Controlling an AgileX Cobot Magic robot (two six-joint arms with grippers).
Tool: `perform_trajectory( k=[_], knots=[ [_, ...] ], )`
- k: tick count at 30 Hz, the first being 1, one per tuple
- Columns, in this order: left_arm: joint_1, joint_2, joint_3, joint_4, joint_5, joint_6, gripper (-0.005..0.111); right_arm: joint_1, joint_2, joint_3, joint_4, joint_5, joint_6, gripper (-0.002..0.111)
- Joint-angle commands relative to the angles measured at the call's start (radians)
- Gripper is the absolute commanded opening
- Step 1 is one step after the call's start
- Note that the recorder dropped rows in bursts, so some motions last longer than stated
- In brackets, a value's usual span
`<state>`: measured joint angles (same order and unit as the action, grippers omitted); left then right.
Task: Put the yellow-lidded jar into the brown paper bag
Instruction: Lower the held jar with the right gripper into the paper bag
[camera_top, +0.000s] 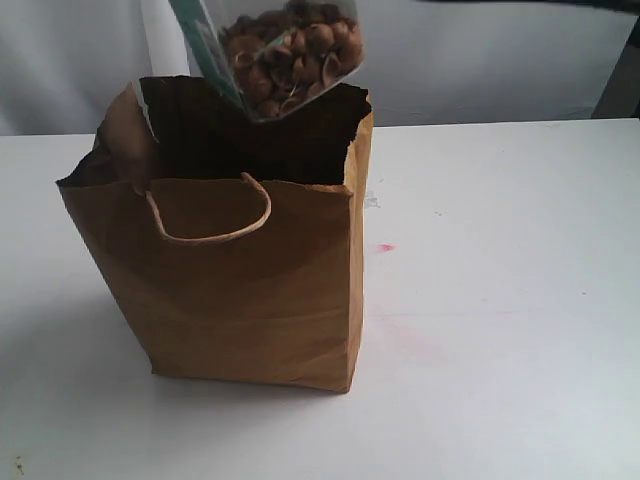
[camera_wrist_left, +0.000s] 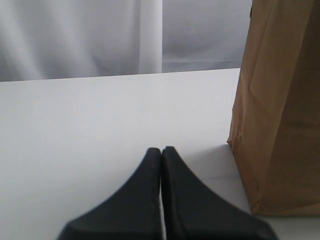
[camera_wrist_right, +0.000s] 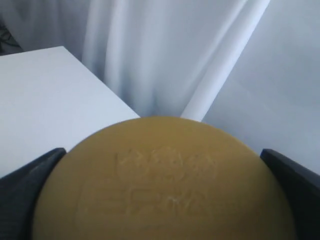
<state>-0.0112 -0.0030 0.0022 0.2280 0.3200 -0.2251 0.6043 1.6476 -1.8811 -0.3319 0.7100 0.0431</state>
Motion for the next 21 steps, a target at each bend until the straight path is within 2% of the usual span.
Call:
perform_trajectory(
  k=[1,21],
  knots=[
    [-0.005,0.003,-0.002,-0.004,-0.009,-0.004,0.001,0.004,0.038,-0.005,0.005,-0.031,-0.014,0.000],
    [-0.005,0.003,-0.002,-0.004,-0.009,-0.004,0.001,0.004,0.150,-0.003,0.108,0.002,-0.014,0.000]
  ],
)
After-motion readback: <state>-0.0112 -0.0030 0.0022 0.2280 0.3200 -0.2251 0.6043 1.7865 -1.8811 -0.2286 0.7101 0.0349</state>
